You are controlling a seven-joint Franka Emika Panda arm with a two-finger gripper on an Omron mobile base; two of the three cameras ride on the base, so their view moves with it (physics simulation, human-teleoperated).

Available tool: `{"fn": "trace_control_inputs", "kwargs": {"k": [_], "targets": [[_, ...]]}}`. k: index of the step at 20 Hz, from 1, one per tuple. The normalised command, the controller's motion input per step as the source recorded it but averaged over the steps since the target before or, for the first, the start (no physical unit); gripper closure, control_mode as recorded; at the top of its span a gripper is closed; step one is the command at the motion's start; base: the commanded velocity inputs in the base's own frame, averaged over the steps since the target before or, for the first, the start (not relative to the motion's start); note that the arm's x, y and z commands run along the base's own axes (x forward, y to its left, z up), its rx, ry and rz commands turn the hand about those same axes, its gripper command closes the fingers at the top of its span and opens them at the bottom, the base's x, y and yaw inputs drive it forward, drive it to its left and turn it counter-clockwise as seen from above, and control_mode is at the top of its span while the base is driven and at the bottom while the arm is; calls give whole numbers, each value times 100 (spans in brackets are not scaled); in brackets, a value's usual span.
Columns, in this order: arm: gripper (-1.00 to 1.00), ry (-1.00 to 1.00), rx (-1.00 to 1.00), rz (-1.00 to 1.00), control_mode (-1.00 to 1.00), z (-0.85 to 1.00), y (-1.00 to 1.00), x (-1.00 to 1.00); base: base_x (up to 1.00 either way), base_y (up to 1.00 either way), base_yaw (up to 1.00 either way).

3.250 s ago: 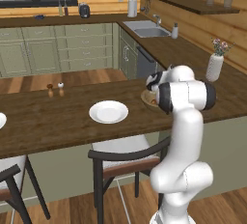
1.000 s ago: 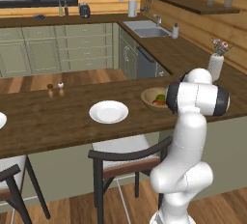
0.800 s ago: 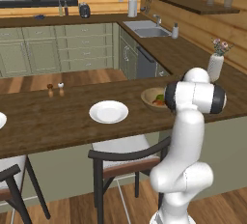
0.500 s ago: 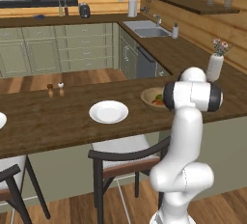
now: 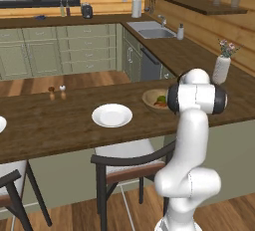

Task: Pick the chicken drumstick and lime from their plates and place them in the bowl. Then put the bowl in the fridge.

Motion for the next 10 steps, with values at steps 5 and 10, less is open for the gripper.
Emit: {"fn": "trace_control_inputs", "kwargs": {"k": [5, 10], "targets": [[100, 1, -1, -4, -100, -2, 22, -24, 0, 0, 0], [100, -11, -8, -10, -100, 66, 23, -70, 0, 0, 0]]}}
